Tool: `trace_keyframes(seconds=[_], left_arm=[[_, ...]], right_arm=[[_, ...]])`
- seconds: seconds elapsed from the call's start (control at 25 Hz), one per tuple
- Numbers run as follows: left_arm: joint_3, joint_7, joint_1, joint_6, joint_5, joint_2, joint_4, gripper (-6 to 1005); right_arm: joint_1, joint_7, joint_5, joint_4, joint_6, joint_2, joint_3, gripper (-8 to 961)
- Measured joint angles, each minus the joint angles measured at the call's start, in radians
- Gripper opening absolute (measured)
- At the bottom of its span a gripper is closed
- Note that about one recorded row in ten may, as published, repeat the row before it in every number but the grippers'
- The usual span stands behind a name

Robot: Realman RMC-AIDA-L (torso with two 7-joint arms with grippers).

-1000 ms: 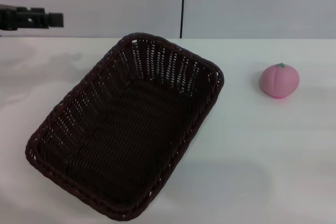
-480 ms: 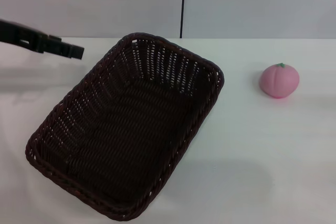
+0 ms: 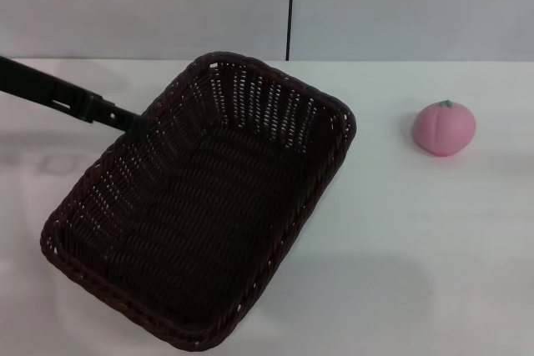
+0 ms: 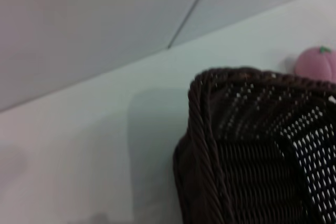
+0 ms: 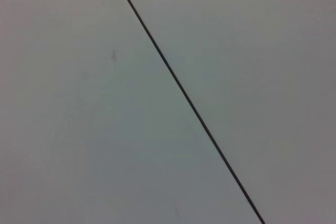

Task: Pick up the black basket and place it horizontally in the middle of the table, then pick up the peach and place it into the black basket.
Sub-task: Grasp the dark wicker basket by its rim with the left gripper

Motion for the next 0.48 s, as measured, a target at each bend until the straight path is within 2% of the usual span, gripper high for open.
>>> trace_keyframes(seconds=[0.12,0.48], left_arm=[[0.038,-0.019,-0.001,0.000,0.019,-0.010,0.005,836],[0.062,-0.027,-0.026,-0.012,0.123,-0.044,0.017,836]], right_arm=[[0.002,0.000,0.000,0.000,0.001,0.000,0.000,577],[-0.001,0.000,0.000,0.001,0.008,0.000,0.000,574]])
